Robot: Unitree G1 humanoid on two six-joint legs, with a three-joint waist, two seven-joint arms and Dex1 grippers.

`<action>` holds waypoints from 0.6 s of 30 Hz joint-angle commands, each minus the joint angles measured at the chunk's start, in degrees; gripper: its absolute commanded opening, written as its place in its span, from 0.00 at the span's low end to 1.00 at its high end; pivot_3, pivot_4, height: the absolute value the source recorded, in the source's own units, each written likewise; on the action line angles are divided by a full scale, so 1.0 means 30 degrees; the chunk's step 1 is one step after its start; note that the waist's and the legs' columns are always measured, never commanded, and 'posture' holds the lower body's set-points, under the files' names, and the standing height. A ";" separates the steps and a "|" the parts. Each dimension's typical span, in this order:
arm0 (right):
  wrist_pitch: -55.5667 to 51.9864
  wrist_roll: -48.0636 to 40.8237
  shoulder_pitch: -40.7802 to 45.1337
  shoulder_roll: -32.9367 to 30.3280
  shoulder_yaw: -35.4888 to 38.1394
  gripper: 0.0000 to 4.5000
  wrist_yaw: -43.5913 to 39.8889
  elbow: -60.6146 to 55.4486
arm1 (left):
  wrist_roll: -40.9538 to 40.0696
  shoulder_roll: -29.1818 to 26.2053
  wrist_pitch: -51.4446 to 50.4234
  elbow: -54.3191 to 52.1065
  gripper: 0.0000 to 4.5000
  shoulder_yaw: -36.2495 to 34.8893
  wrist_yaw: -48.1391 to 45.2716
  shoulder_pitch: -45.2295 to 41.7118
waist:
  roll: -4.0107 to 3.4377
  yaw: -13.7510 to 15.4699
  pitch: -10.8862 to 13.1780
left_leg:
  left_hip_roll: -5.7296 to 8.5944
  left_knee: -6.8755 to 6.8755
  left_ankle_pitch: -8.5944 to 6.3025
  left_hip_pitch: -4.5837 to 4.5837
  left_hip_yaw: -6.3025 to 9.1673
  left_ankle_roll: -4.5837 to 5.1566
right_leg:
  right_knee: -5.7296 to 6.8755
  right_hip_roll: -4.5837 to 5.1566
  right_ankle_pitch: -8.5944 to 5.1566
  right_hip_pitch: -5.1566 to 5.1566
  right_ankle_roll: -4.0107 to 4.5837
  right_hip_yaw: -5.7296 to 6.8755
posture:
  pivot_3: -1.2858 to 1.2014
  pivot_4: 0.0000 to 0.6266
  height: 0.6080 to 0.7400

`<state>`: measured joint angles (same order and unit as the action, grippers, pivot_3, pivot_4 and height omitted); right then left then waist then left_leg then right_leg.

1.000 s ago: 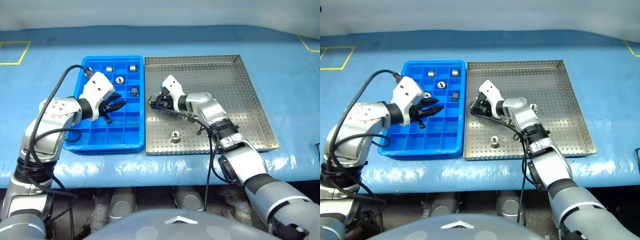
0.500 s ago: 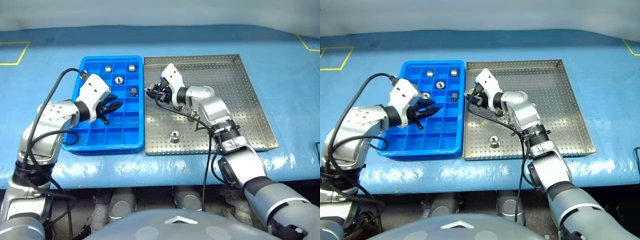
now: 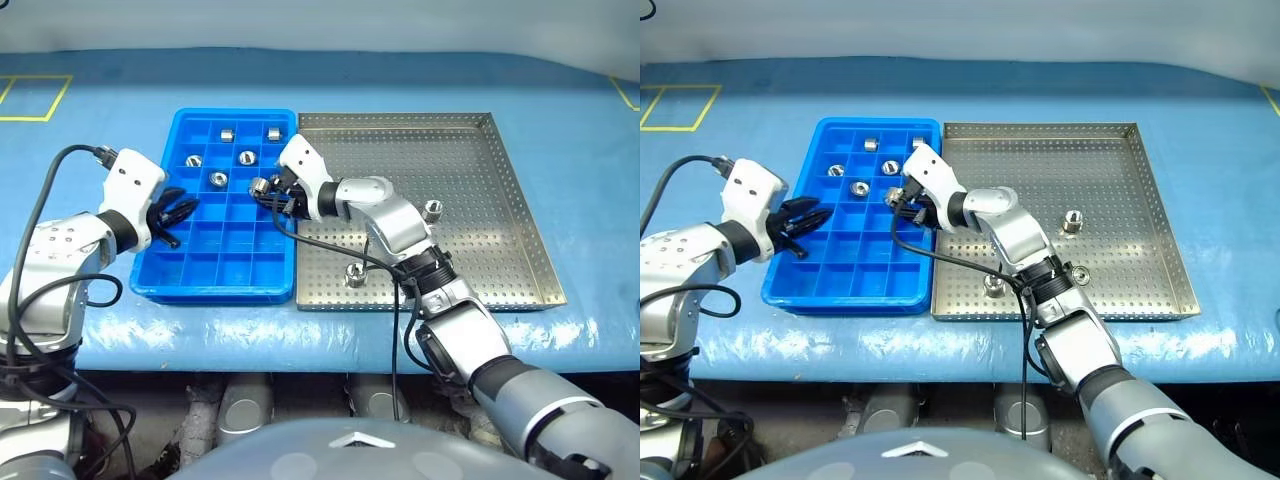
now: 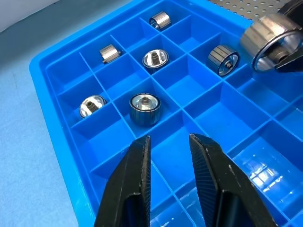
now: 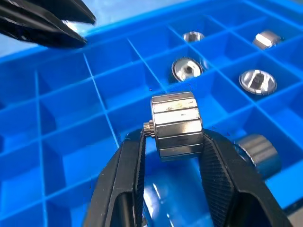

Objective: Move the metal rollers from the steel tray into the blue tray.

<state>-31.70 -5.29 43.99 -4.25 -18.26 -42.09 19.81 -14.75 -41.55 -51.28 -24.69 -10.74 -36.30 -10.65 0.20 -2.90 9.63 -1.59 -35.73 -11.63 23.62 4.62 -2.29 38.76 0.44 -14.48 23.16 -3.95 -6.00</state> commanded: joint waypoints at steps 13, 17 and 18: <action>-0.0843 -0.0278 -0.0244 -0.0031 -0.0079 0.37 -0.0284 -0.2313 | -0.0605 -0.0277 0.0126 -0.0102 0.30 0.0364 0.0482 -0.0613 | 0.0008 -0.0046 0.0004 | -0.0007 0.0051 0.0002 0.0025 -0.0002 -0.0003 | 0.0003 -0.0004 -0.0013 0.0057 0.0027 0.0005 | 0.54 0.24 1.00; -0.0850 -0.0258 -0.0020 0.0419 -0.0278 0.37 -0.0315 -0.2153 | -0.0551 -0.0342 0.0117 -0.0048 0.30 0.0238 0.0588 -0.0636 | 0.0009 -0.0221 0.0005 | -0.0011 0.0053 0.0003 0.0022 -0.0001 -0.0005 | 0.0007 -0.0009 -0.0013 0.0061 0.0027 0.0006 | 0.54 0.24 1.00; -0.0886 -0.0287 -0.0050 0.0528 -0.0426 0.37 -0.0452 -0.2286 | -0.0558 -0.0367 0.0098 -0.0082 0.30 0.0143 0.0609 -0.0584 | 0.0009 -0.0239 0.0005 | -0.0011 0.0054 0.0003 0.0022 -0.0001 -0.0004 | 0.0007 -0.0010 -0.0013 0.0062 0.0027 0.0005 | 0.55 0.24 1.00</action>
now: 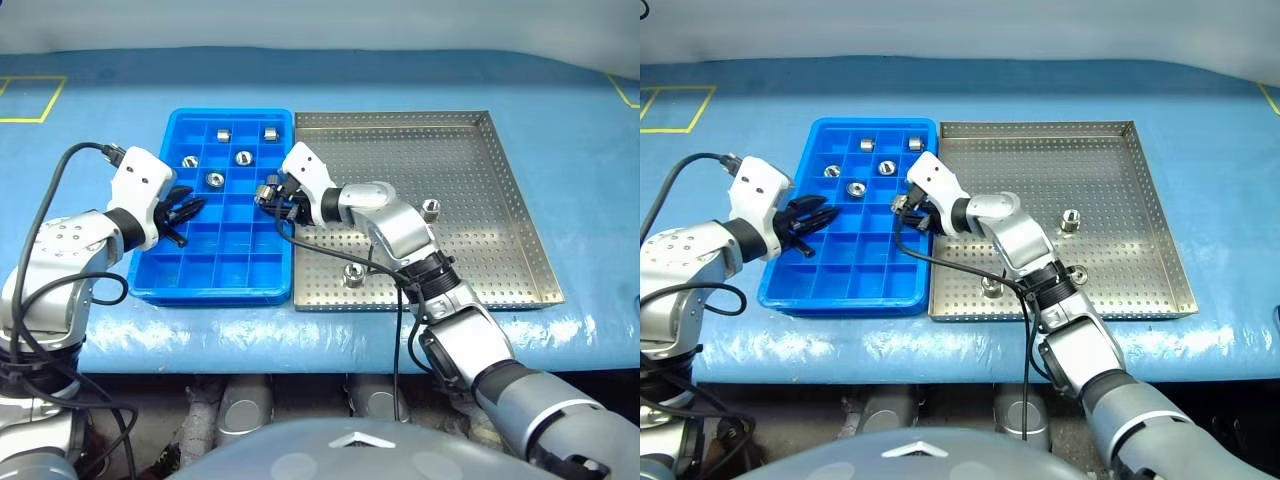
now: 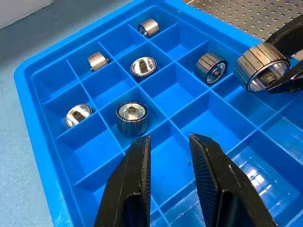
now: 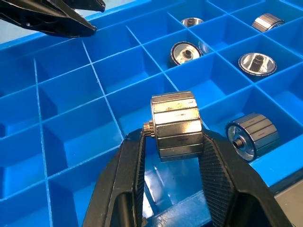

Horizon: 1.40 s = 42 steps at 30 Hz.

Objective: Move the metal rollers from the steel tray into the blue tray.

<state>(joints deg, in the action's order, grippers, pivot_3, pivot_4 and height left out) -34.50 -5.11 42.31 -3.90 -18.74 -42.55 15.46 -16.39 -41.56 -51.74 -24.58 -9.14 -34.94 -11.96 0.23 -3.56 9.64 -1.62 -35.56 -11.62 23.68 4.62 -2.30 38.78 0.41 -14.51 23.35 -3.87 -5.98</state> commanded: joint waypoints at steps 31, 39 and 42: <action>0.1622 -0.0196 0.2035 0.1157 0.0279 0.37 -0.0349 0.2075 | -0.0394 -0.0350 0.0052 -0.0731 0.30 -0.1078 0.0814 0.0892 | 0.0042 0.0482 0.0024 | -0.0002 0.0073 0.0014 -0.0003 0.0004 -0.0024 | -0.0002 0.0005 -0.0014 0.0036 0.0030 0.0015 | 0.56 0.24 1.00; 0.1510 -0.0197 0.1946 0.1285 0.0204 0.37 -0.0391 0.2033 | -0.0380 -0.0357 0.0120 -0.0687 0.30 -0.1050 0.0785 0.0863 | 0.0044 0.0483 0.0025 | -0.0002 0.0083 0.0015 -0.0001 0.0004 -0.0028 | -0.0002 0.0006 -0.0017 0.0040 0.0035 0.0016 | 0.56 0.24 1.00; 0.1577 -0.0207 0.1907 0.1346 0.0224 0.37 -0.0379 0.2018 | -0.0375 -0.0360 0.0120 -0.0677 0.30 -0.1043 0.0784 0.0862 | 0.0044 0.0482 0.0025 | -0.0002 0.0084 0.0016 -0.0001 0.0004 -0.0028 | -0.0002 0.0006 -0.0018 0.0040 0.0036 0.0017 | 0.56 0.24 1.00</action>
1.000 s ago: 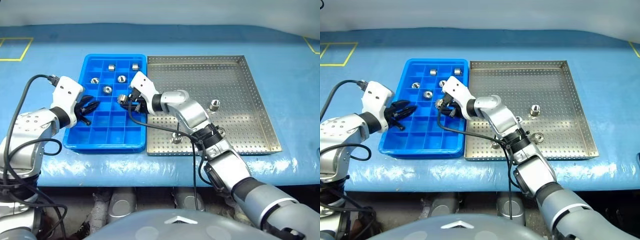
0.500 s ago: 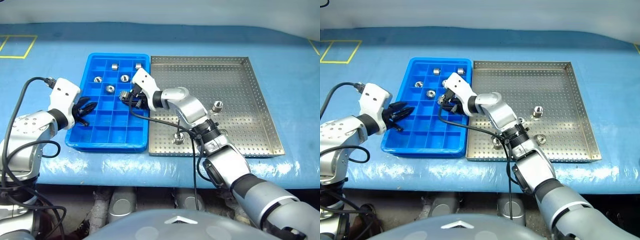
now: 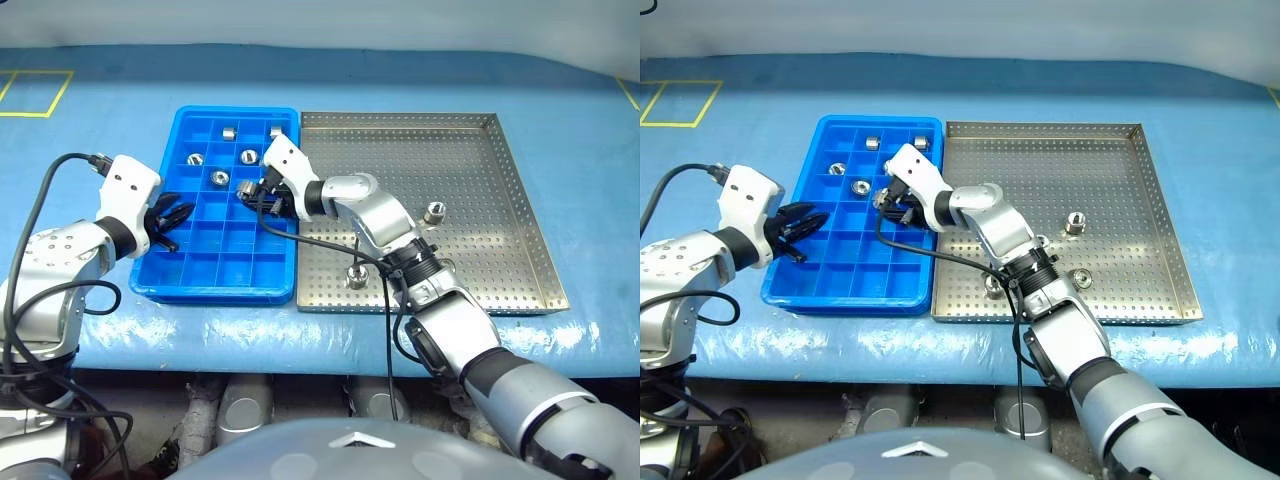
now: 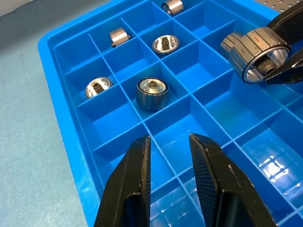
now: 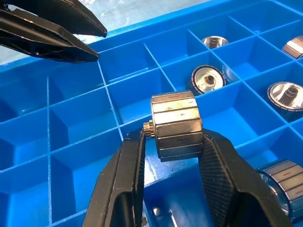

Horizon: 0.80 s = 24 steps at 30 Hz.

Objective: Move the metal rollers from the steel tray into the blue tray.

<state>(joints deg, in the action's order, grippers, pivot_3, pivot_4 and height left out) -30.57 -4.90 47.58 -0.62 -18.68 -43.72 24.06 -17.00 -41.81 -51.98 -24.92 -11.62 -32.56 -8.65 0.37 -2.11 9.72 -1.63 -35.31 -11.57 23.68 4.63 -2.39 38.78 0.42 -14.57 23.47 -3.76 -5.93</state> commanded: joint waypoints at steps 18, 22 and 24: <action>0.0501 -0.0491 0.0447 0.0700 0.0758 0.51 0.0167 0.0312 | -0.0155 -0.0234 0.0272 -0.0533 0.30 -0.0115 -0.0021 -0.0261 | 0.0001 -0.0001 0.0001 | -0.0001 0.0011 0.0006 -0.0002 0.0001 -0.0011 | 0.0000 0.0002 -0.0001 0.0003 0.0004 0.0004 | 0.56 0.24 1.00; 0.0890 -0.0553 0.0277 0.0701 0.0970 0.79 0.0400 -0.0234 | -0.0163 -0.0206 0.0277 -0.0506 0.30 -0.0095 -0.0016 -0.0283 | 0.0001 0.0001 0.0000 | -0.0001 0.0011 0.0006 -0.0003 0.0001 -0.0011 | 0.0001 0.0002 -0.0002 0.0002 0.0004 0.0005 | 0.56 0.24 1.00; 0.1031 -0.0726 0.0252 0.0730 0.1401 0.86 0.0875 -0.0644 | -0.0177 -0.0134 0.0282 -0.0482 0.30 -0.0007 -0.0002 -0.0340 | 0.0001 0.0005 0.0001 | -0.0001 0.0010 0.0007 -0.0002 0.0001 -0.0011 | 0.0001 0.0002 -0.0002 0.0003 0.0004 0.0005 | 0.56 0.24 1.00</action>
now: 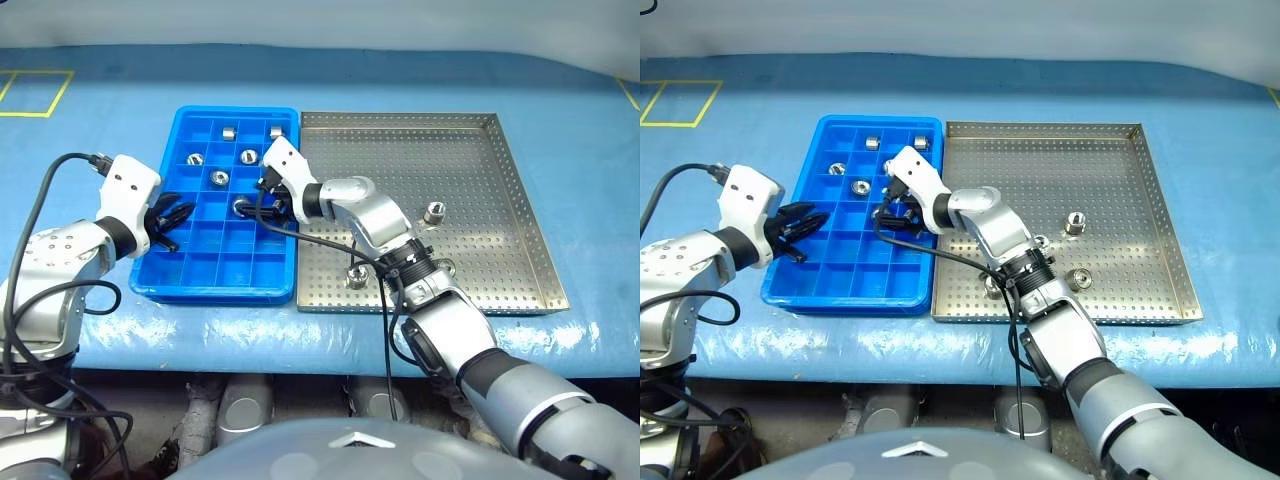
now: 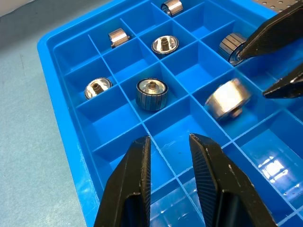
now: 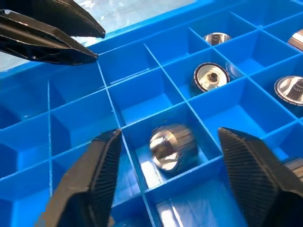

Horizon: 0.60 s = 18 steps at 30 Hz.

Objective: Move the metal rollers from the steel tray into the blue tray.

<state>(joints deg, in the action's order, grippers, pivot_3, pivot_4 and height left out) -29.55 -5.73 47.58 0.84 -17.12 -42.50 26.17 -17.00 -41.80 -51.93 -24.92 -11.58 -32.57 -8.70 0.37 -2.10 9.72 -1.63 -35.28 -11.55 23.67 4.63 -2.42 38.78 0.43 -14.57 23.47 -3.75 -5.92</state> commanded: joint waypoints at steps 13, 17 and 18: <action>-0.3234 -0.0419 -0.7505 -0.6772 0.3438 0.86 0.2106 -1.6754 | -0.1317 0.4204 0.2972 0.0527 0.30 0.5397 -0.1654 -0.4362 | 0.0017 0.0419 -0.0005 | 0.0062 -0.0041 0.0001 0.0076 0.0034 -0.0014 | -0.0066 0.0069 0.0001 -0.0026 -0.0012 0.0038 | 0.52 0.24 1.00; -0.3900 -0.0758 -1.1872 -0.9101 0.5669 0.86 0.2287 -2.0253 | -0.0979 0.5617 0.4222 0.2609 0.30 0.7613 -0.3059 -0.6683 | 0.0009 -0.0047 -0.0010 | 0.0042 -0.0062 -0.0001 0.0059 0.0042 -0.0010 | -0.0052 0.0031 -0.0014 -0.0040 -0.0033 0.0034 | 0.49 0.24 1.00; -0.4149 -0.0938 -1.2708 -0.9296 0.6162 0.86 0.2431 -2.0886 | -0.0786 0.5865 0.4475 0.3274 0.30 0.8119 -0.3341 -0.7190 | 0.0007 -0.0177 -0.0010 | 0.0043 -0.0066 0.0000 0.0050 0.0039 -0.0009 | -0.0051 0.0031 -0.0039 -0.0052 -0.0073 0.0030 | 0.48 0.24 1.00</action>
<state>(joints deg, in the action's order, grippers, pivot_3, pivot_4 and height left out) -41.43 -6.98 10.25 -26.88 -1.00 -35.73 -31.58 -20.11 -24.85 -40.63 -16.40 10.91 -40.98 -28.77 0.39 -2.63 9.69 -1.51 -35.49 -11.56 23.80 4.72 -2.44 38.63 0.51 -14.74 23.30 -4.05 -5.86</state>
